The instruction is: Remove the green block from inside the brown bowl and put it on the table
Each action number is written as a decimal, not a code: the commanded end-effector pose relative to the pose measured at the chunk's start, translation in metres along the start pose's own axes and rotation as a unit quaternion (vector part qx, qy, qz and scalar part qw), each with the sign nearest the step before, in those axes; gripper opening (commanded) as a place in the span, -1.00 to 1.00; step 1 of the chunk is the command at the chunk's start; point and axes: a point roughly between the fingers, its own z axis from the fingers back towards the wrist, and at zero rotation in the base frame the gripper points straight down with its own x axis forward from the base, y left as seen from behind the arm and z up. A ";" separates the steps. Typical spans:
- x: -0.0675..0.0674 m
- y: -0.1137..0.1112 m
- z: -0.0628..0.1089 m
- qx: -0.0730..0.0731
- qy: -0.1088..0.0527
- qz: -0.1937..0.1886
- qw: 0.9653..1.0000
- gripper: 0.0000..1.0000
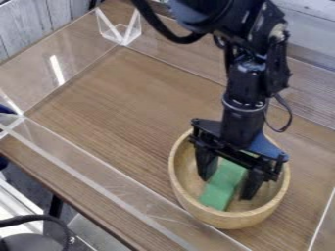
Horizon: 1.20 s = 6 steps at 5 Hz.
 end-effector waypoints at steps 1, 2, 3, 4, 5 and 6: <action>0.011 -0.003 0.018 0.004 -0.023 0.004 1.000 1.00; 0.012 -0.002 0.018 0.010 -0.019 0.013 1.000 1.00; 0.011 0.001 0.016 0.010 -0.021 0.008 1.000 1.00; 0.014 0.001 0.012 0.019 -0.015 0.008 1.000 1.00; 0.017 0.001 0.007 0.030 -0.007 0.009 0.999 1.00; 0.016 0.001 0.011 0.024 -0.010 0.007 1.000 -1.00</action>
